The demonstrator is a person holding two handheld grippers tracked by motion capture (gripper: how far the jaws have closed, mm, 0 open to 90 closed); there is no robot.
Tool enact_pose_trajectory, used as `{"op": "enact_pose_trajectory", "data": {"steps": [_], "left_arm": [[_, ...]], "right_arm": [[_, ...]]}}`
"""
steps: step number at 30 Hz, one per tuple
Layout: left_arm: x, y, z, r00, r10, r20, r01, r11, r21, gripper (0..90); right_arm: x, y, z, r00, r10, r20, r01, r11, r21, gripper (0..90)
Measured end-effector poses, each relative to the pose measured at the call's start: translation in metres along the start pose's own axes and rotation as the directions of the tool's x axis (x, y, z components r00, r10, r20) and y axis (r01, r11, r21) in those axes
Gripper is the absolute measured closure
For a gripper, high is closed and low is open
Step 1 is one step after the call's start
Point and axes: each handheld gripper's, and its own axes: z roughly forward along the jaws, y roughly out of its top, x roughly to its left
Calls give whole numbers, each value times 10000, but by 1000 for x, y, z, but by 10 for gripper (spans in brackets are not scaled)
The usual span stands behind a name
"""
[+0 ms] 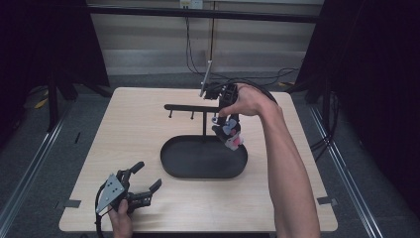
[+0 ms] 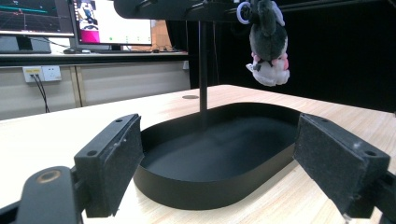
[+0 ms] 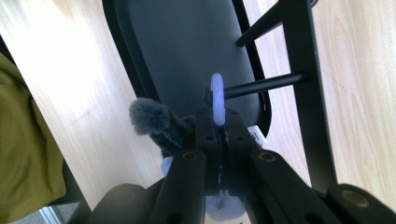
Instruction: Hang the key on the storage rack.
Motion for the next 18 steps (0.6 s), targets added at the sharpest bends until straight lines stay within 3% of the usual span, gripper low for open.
{"op": "enact_pose_trajectory", "data": {"steps": [10, 18], "left_arm": [[0, 0, 1, 10000, -1, 64, 2, 10000, -60, 154], [0, 0, 0, 10000, 3, 3, -3, 10000, 4, 154]], "right_arm": [[-6, 1, 1, 9995, 105, 282, -100, 9998, -178, 873], [-9, 2, 2, 9999, 62, 161, -59, 9998, -198, 871]]}}
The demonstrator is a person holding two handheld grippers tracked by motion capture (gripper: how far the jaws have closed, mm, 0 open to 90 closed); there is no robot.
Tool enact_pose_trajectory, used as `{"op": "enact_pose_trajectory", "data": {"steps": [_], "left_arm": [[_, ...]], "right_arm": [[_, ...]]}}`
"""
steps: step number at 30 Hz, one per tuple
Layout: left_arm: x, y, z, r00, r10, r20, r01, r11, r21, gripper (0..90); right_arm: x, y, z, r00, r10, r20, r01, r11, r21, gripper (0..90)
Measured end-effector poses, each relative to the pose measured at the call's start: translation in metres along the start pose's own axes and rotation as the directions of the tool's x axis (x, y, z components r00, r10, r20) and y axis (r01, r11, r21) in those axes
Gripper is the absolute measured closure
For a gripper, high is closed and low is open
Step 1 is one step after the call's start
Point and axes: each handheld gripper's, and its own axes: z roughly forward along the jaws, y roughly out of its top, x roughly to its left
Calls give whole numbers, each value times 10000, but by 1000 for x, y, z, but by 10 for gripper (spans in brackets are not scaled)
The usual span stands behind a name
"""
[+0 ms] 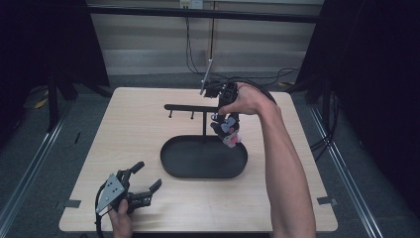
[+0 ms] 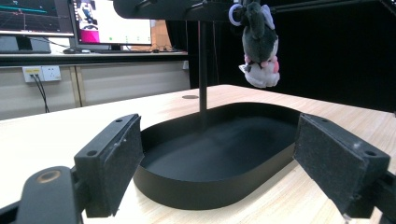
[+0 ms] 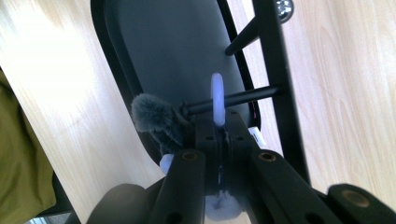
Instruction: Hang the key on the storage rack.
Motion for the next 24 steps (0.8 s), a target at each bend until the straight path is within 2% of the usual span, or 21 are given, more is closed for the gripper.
{"op": "enact_pose_trajectory", "data": {"steps": [5, 7, 12, 16, 22, 24], "left_arm": [[0, 0, 1, 10000, -16, 71, 16, 10000, -35, 154], [0, 0, 1, 10000, -19, 58, 20, 10000, -48, 154], [-1, 0, 1, 10000, -95, 32, 95, 9999, -54, 154], [0, 0, 1, 10000, -29, 75, 30, 10000, -44, 154], [0, 0, 1, 10000, 1, 70, -1, 10000, -13, 154], [0, 0, 1, 10000, -1, 77, 1, 10000, -25, 154]], "right_arm": [[0, -3, 1, 9999, 82, 113, -80, 9998, -182, 861], [-1, -6, 3, 9995, 261, 153, -258, 9994, -230, 837], [-3, -12, 5, 9991, 412, 97, -408, 9984, -380, 856], [-1, -15, 4, 9993, 363, 121, -355, 9976, -589, 851], [7, -23, 2, 9996, 223, -184, -241, 9947, -1000, 822], [10, -27, 1, 9997, 220, -145, -235, 9932, -1144, 799]]}}
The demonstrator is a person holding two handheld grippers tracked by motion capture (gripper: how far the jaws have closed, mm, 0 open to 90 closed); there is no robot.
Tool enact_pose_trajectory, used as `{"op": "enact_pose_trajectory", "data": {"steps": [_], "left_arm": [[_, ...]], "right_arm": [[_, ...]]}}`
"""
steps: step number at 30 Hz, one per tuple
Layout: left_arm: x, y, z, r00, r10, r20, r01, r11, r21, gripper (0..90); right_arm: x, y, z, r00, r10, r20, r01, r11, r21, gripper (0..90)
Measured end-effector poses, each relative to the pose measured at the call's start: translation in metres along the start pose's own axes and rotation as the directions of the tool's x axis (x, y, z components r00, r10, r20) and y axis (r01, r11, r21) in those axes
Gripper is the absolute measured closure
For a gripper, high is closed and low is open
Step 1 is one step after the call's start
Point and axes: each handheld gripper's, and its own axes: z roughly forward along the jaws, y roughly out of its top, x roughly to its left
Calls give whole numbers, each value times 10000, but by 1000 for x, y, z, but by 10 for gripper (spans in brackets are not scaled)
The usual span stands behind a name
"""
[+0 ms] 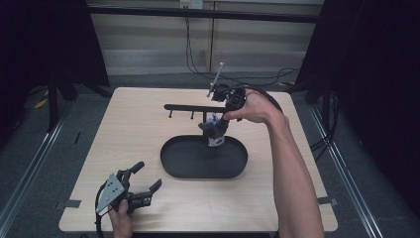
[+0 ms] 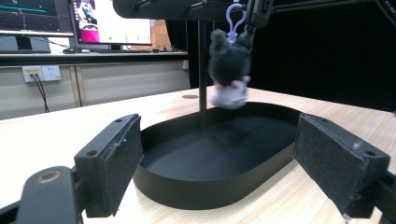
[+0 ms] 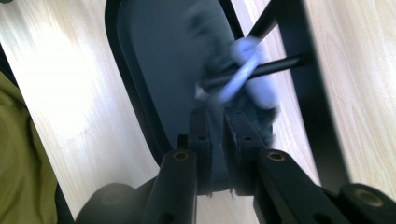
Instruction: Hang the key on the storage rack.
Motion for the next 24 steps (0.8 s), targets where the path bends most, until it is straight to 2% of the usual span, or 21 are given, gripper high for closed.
{"op": "enact_pose_trajectory", "data": {"steps": [5, 6, 9, 14, 15, 17, 21, 24], "left_arm": [[-1, 0, 0, 9999, -106, -55, 106, 9999, -28, 154], [0, 0, -1, 10000, -46, -13, 46, 9999, 103, 154], [0, 0, -1, 10000, 7, -23, -7, 9999, 104, 154], [0, 0, -1, 10000, 16, -34, -16, 10000, 70, 154], [0, 0, -1, 10000, 20, -34, -20, 10000, 71, 154], [0, 0, -1, 10000, 29, -32, -29, 10000, 78, 154], [0, 0, -1, 10000, 24, -41, -24, 10000, 59, 154], [0, 0, -1, 10000, 20, -34, -20, 10000, 73, 154]], "right_arm": [[7, -14, -4, 9994, 249, -248, -268, 9965, -793, 737], [10, -17, -5, 9990, 327, -310, -356, 9947, -969, 712], [16, -25, -4, 9994, 211, -287, -253, 9876, -1548, 648], [25, -37, 1, 9984, 363, -429, -445, 9768, -2096, 547], [26, -40, 3, 9981, 319, -532, -434, 9720, -2310, 530], [29, -45, 4, 9985, 346, -428, -446, 9646, -2599, 476], [33, -55, 6, 9981, 426, -444, -550, 9415, -3325, 409], [39, -62, 10, 9984, 481, -291, -556, 9181, -3923, 393]]}}
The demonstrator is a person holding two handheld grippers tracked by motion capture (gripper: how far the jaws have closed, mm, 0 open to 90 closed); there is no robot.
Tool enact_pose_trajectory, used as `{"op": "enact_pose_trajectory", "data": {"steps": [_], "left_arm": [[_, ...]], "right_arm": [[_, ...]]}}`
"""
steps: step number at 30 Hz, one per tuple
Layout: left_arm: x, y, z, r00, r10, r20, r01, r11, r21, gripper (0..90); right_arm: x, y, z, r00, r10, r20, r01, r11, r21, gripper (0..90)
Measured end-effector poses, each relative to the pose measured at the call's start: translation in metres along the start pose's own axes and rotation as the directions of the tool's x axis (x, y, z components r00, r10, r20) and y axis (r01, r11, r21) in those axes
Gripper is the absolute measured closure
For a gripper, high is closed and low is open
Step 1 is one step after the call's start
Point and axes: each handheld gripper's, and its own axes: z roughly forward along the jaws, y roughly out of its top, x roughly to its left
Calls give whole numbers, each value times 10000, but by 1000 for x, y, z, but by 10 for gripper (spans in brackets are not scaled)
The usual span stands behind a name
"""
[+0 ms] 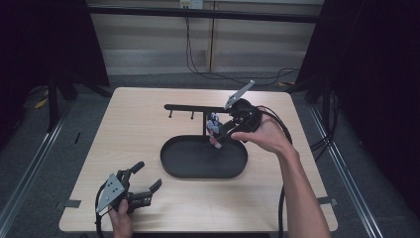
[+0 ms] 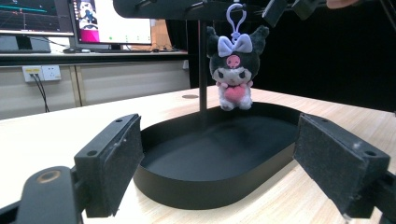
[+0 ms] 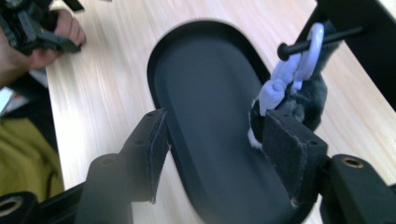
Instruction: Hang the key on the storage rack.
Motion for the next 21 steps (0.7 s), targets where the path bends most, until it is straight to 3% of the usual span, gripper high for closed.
{"op": "enact_pose_trajectory", "data": {"steps": [4, 7, 15, 21], "left_arm": [[0, 0, 0, 10000, -4, -2, 4, 10000, -8, 154], [0, 0, 0, 10000, -26, -4, 26, 10000, -32, 154], [0, 0, 0, 10000, 0, -9, 0, 10000, -8, 154], [0, 0, 0, 10000, -3, -7, 3, 10000, -18, 154]], "right_arm": [[9, -10, 3, 10000, 45, -3, -45, 9960, -890, 357], [16, -21, 6, 9999, 74, 114, -60, 9921, -1251, 305], [27, -59, 18, 9968, 801, 74, -768, 9744, -2112, 248], [32, -82, 25, 9909, 1334, 164, -1233, 9506, -2849, 171]]}}
